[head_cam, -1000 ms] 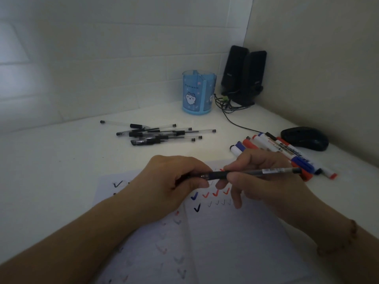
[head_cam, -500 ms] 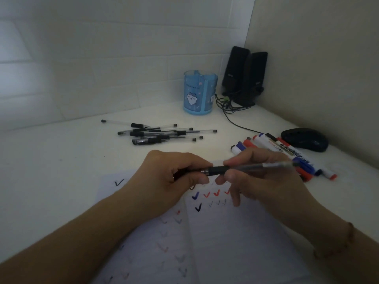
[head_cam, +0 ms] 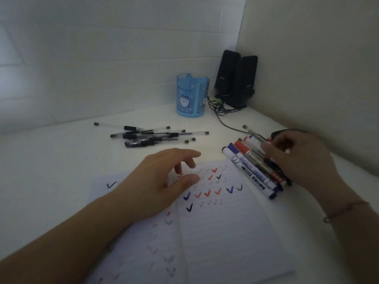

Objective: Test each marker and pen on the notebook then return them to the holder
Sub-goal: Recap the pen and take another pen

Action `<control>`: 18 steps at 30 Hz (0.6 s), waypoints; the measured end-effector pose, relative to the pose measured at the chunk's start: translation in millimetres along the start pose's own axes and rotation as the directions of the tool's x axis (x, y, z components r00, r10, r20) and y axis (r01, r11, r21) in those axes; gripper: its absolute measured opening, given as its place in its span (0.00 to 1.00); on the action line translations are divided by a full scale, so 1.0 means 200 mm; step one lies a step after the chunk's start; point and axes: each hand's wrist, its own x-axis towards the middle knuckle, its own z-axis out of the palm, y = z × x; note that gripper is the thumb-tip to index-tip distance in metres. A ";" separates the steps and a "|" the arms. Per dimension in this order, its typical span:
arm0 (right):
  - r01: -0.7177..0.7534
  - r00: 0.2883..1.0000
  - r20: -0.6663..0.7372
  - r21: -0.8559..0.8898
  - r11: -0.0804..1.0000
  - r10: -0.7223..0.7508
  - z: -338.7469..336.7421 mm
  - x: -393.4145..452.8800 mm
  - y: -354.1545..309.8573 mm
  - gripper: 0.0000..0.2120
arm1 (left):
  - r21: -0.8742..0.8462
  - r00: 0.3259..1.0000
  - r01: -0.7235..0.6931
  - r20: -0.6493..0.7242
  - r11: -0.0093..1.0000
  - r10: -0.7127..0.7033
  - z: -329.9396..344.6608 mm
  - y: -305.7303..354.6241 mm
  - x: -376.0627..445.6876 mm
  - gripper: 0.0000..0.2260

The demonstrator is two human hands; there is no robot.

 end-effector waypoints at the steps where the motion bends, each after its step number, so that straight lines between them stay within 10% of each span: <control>1: -0.006 0.999 0.046 -0.074 0.997 0.009 0.02 0.00 0.01 0.13 | 0.022 1.000 0.001 -0.005 1.000 -0.001 0.00 0.00 0.00 0.19; 10: 0.011 0.998 0.057 -0.090 0.996 -0.006 0.03 0.00 -0.01 0.12 | 0.105 0.992 0.042 -0.126 0.994 -0.029 0.01 -0.04 0.02 0.12; 15: 0.220 0.974 -0.045 -0.042 0.975 -0.222 0.06 -0.05 -0.13 0.09 | 0.283 0.895 0.428 -0.266 0.858 -0.359 -0.03 -0.04 0.03 0.07; 18: 0.415 0.908 0.125 -0.132 0.900 -0.401 0.12 -0.03 -0.28 0.10 | 0.344 0.861 0.504 -0.269 0.792 -0.431 -0.05 -0.06 0.04 0.10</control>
